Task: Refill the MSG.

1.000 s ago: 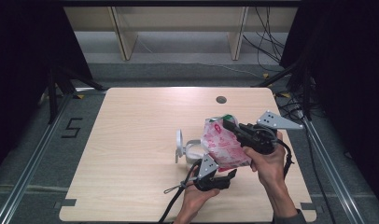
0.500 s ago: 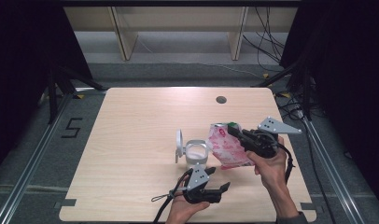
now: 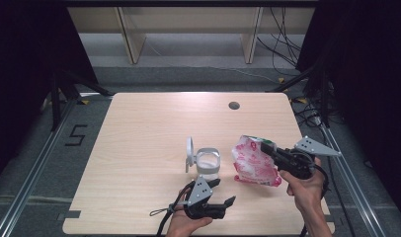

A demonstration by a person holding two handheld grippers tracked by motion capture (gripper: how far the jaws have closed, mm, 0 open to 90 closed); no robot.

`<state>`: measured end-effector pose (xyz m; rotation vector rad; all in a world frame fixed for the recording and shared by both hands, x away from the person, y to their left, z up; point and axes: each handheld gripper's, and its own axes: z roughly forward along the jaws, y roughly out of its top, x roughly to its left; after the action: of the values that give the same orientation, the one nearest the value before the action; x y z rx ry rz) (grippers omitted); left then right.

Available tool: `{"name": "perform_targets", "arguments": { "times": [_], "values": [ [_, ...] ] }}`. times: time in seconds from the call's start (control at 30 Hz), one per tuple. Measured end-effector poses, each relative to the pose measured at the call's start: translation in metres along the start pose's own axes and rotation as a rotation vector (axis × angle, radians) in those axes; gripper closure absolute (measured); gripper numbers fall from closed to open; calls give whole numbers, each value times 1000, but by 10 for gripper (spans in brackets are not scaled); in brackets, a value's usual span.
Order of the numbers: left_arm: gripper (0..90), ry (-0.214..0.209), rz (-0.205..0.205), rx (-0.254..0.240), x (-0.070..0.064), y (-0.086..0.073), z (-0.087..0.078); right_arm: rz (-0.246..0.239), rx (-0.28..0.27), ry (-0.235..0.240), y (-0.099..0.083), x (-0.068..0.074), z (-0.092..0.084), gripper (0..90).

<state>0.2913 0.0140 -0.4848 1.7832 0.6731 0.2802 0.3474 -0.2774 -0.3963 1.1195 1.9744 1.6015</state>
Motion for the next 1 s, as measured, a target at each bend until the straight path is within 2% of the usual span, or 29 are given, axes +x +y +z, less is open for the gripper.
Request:
{"name": "perform_targets", "arguments": {
  "times": [0.1, 0.17, 0.2, 0.27, 0.33, 0.37, 0.4, 0.43, 0.5, 0.53, 0.57, 0.6, 0.63, 0.7, 0.73, 0.77, 0.8, 0.83, 0.9, 0.97, 1.0],
  "values": [
    [273, 3, 8, -10, 3, 0, -7, -12, 12, -1, -3, -1, -6, 900],
    [268, 19, 19, -2, 7, 2, -14, -13, 15, -23, -5, -1, -10, 900],
    [266, 22, 0, -15, 9, 3, -17, -20, 17, -27, -7, -3, -11, 900],
    [264, 42, 1, -24, 11, 5, -23, -2, 26, -42, -10, -6, -16, 900],
    [264, 50, 17, -15, 15, 7, -30, 8, 32, -51, -13, -11, -19, 900],
    [264, 59, 22, -17, 16, 8, -33, -16, 16, -57, -15, -15, -19, 900],
    [266, 61, 26, -30, 18, 10, -37, 21, 21, -55, -16, -16, -21, 900],
    [268, 70, 43, -34, 21, 12, -40, 4, 23, -57, -17, -19, -22, 900],
    [267, 86, 38, -29, 24, 14, -47, 47, 33, -73, -20, -20, -24, 900],
    [265, 89, 40, -28, 26, 13, -49, 13, 18, -79, -21, -25, -23, 900],
    [265, 90, 36, -25, 28, 12, -51, 29, 31, -84, -22, -26, -23, 900],
    [265, 97, 29, -23, 31, 11, -53, 7, 27, -100, -24, -29, -23, 900],
    [265, 105, 18, -20, 33, 11, -54, 41, 31, -106, -26, -29, -23, 900],
    [265, 118, 12, -22, 36, 9, -57, 44, 36, -109, -30, -33, -23, 900],
    [264, 113, 8, -32, 36, 8, -58, 69, 43, -128, -31, -33, -24, 900],
    [263, 106, 31, -18, 39, 8, -59, 37, 51, -121, -32, -36, -24, 900],
    [262, 102, 25, -30, 40, 7, -59, 72, 46, -135, -34, -35, -24, 900],
    [261, 116, 6, -22, 41, 7, -60, 43, 46, -135, -35, -38, -24, 900],
    [263, 132, -1, -12, 44, 8, -61, 75, 41, -143, -38, -40, -23, 899],
    [265, 134, -4, -15, 47, 8, -62, 58, 35, -145, -38, -44, -24, 898],
    [265, 126, -2, -21, 49, 8, -62, 90, 34, -143, -39, -42, -24, 897]
  ]
}}
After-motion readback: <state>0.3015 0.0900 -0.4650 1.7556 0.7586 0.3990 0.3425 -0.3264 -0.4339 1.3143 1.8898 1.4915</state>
